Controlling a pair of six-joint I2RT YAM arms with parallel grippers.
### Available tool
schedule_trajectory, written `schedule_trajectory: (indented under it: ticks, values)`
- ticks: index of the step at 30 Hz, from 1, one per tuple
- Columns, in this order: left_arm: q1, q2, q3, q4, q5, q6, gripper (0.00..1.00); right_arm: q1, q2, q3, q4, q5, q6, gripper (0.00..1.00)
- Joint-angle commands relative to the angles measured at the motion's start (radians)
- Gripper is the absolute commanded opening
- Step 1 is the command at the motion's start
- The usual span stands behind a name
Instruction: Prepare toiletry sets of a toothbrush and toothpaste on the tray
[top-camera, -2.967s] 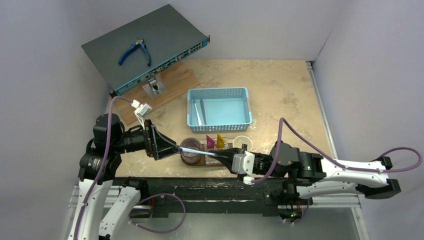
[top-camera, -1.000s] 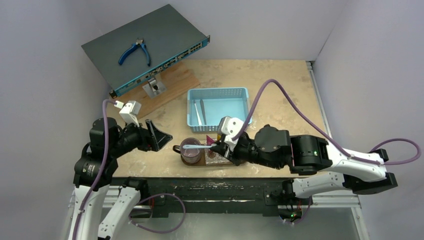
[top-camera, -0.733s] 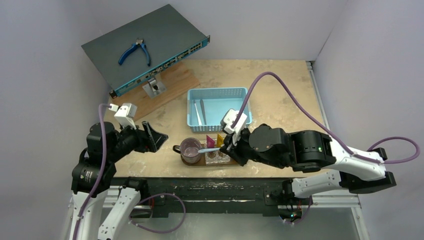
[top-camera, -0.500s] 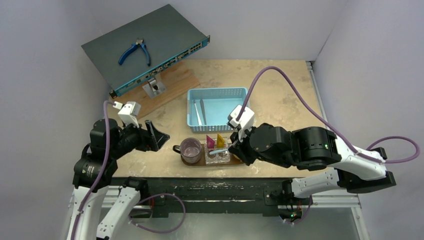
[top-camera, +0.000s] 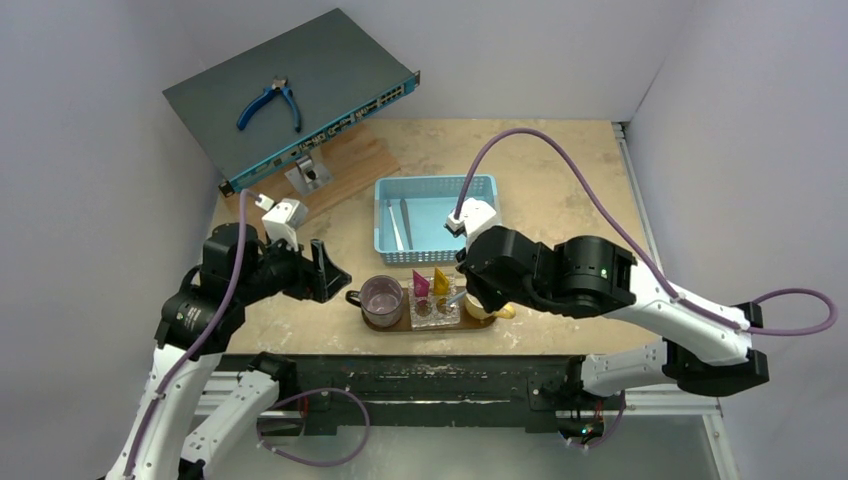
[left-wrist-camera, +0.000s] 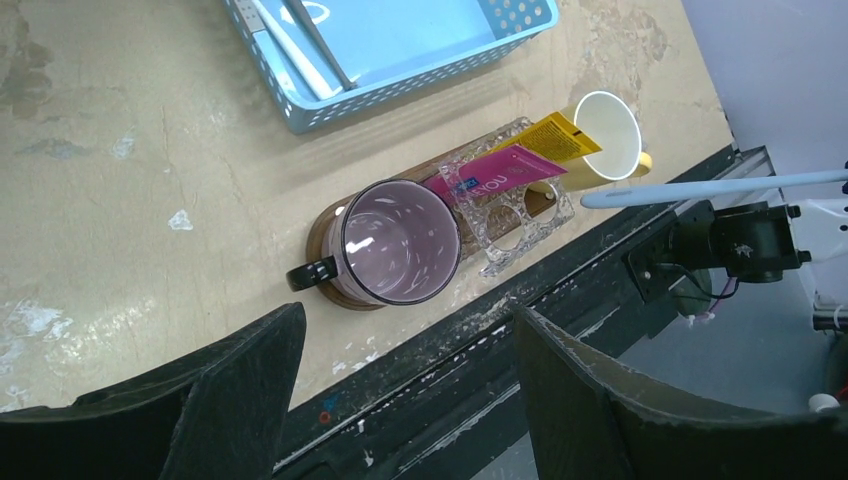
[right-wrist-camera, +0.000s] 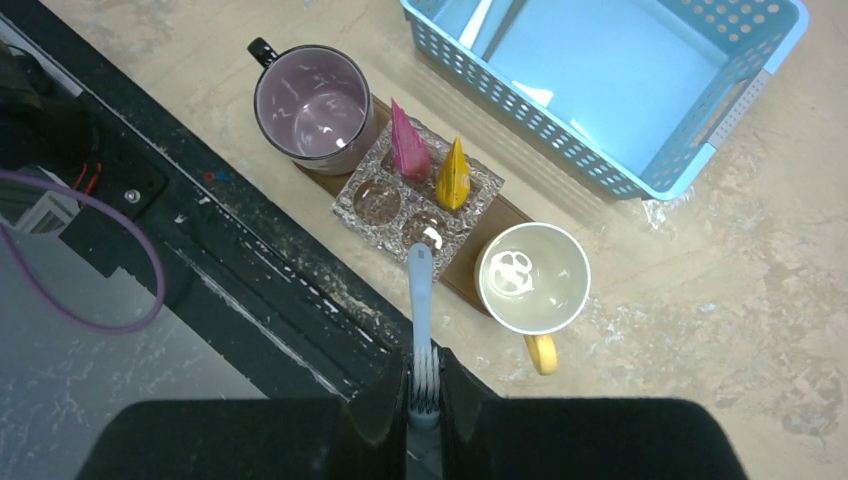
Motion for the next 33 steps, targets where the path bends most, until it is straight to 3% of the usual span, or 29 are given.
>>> schedule_trajectory:
  ticks: [1, 19, 33]
  values:
    - [-0.005, 0.005, 0.018, 0.068, -0.012, 0.022, 0.75, -0.024, 0.012, -0.022, 0.057, -0.037, -0.03, 0.0]
    - [-0.005, 0.006, -0.053, 0.11, -0.04, 0.036, 0.74, -0.064, 0.027, -0.142, 0.176, -0.072, -0.049, 0.0]
    - [-0.005, -0.021, -0.07, 0.107, -0.075, 0.04, 0.73, -0.064, 0.008, -0.309, 0.318, 0.004, -0.021, 0.0]
